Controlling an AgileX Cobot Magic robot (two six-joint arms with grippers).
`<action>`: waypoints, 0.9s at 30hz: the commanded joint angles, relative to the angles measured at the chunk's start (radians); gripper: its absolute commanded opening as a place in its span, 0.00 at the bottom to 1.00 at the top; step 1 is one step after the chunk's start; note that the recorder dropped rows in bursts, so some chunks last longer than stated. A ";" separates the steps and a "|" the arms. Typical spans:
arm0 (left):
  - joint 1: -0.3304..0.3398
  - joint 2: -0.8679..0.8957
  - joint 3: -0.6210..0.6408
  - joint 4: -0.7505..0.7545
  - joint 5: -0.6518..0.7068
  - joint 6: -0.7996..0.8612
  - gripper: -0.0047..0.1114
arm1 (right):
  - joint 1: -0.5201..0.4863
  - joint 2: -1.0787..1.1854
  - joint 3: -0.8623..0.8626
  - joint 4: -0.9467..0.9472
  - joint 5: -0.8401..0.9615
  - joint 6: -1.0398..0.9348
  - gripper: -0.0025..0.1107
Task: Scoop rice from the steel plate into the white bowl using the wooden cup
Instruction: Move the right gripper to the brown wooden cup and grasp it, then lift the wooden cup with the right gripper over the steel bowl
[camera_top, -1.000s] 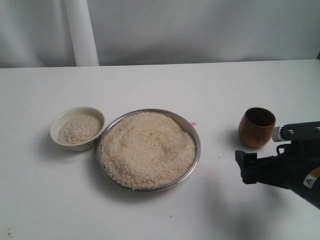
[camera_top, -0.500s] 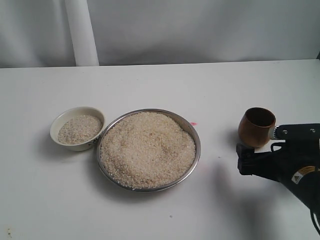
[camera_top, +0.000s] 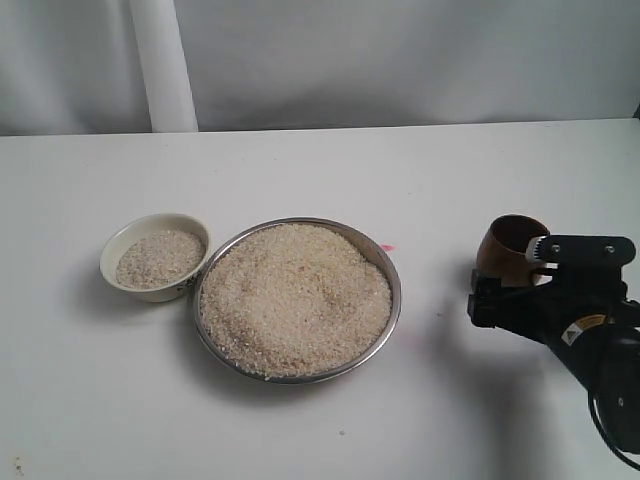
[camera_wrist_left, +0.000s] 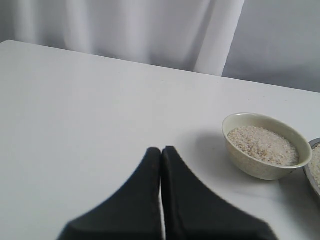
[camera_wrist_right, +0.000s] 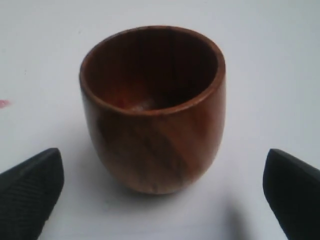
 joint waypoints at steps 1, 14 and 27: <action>-0.005 0.004 0.001 0.003 -0.007 -0.002 0.04 | -0.003 0.032 -0.013 0.014 -0.025 -0.010 0.94; -0.005 0.004 0.001 0.003 -0.007 -0.002 0.04 | -0.003 0.044 -0.135 0.016 0.044 -0.074 0.94; -0.005 0.004 0.001 0.003 -0.007 -0.002 0.04 | -0.081 0.044 -0.140 0.007 0.089 -0.109 0.94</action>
